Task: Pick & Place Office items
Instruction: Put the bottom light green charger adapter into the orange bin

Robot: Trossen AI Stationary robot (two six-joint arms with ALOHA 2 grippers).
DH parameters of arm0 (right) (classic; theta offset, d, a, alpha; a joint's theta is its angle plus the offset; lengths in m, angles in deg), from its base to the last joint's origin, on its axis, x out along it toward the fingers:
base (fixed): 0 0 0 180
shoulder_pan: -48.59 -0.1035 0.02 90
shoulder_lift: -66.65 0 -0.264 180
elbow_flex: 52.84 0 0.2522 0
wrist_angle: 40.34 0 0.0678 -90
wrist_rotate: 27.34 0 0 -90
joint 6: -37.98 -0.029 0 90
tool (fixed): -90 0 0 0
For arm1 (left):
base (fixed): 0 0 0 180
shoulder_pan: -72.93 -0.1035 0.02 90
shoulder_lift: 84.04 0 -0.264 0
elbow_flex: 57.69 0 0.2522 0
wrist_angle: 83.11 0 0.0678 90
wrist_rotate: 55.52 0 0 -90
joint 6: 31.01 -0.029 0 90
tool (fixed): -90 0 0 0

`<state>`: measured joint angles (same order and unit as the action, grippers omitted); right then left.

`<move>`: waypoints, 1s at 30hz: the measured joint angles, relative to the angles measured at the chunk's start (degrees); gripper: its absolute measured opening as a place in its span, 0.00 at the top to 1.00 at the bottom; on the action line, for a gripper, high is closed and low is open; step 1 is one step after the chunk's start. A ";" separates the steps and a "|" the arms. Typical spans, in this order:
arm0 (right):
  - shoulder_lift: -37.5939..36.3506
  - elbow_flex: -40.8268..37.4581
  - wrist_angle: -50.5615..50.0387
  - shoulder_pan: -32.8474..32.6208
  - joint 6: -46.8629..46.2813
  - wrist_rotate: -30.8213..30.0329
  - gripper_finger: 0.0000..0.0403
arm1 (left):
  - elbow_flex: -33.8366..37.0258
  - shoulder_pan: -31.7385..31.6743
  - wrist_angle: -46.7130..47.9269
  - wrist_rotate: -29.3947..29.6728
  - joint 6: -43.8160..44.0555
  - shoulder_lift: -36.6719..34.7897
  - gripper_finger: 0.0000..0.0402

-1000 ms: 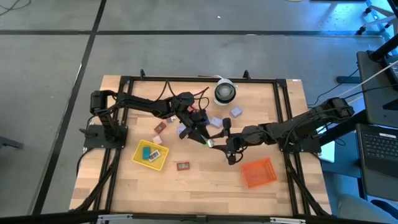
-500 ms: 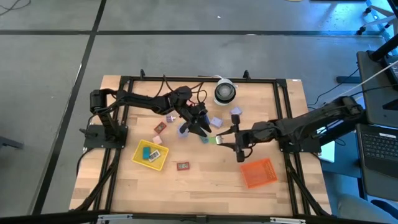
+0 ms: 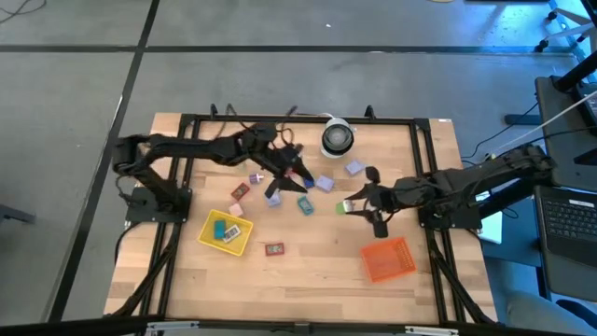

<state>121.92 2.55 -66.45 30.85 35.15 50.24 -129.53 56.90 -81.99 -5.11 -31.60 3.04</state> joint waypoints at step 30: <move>-19.54 -28.57 13.21 -0.36 -24.90 14.55 0.63 | 33.16 7.93 -8.59 22.34 10.45 -36.27 0.51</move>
<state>102.38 -26.02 -53.24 30.49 10.25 64.79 -96.37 64.83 -90.58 17.23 -21.16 -33.23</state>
